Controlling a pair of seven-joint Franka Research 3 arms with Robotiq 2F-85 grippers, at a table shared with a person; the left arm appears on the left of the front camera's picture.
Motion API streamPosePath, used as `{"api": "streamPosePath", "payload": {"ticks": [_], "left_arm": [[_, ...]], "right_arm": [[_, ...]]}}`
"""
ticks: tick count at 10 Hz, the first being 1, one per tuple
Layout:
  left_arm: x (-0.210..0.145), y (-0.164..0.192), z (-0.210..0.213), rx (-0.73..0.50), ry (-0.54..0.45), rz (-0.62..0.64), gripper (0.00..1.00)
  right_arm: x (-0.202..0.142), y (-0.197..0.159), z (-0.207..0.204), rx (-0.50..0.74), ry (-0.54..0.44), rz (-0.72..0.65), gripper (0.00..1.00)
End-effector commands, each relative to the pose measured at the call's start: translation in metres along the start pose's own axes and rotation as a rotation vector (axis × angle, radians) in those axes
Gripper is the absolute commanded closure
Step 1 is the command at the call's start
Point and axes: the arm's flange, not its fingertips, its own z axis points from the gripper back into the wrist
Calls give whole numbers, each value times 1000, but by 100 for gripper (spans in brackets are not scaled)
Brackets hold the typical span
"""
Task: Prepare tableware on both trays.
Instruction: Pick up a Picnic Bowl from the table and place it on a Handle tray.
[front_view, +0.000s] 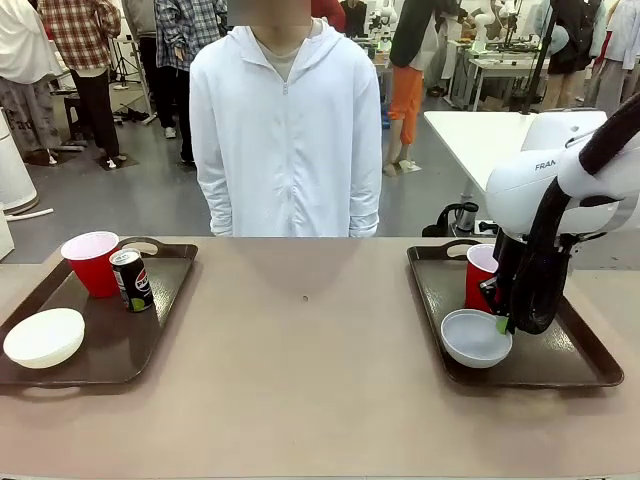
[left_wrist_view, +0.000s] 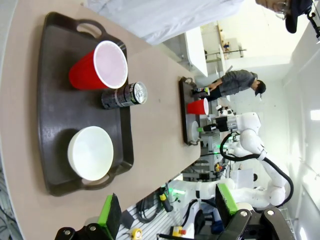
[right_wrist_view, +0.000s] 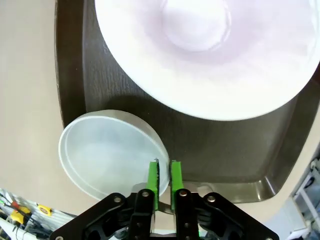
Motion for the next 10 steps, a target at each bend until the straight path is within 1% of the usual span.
{"api": "streamPosePath", "payload": {"ticks": [1, 2, 4, 5, 9, 10], "left_arm": [[0, -2, 3, -11, -2, -7, 0], [0, -2, 3, -11, -2, -7, 0], [0, -2, 3, -11, -2, -7, 0], [0, -2, 3, -11, -2, -7, 0], [0, -2, 3, -11, -2, -7, 0], [0, -2, 3, -11, -2, -7, 0]], "right_arm": [[1, -4, 3, 10, -16, 31, 20], [-1, -4, 5, 9, -20, 28, 0], [-17, -3, 21, 4, -51, 18, 0], [-29, -1, 36, 8, -81, 19, 42], [-86, 8, 88, -34, -126, 32, 2], [-99, 10, 98, -38, -144, 52, 0]]}}
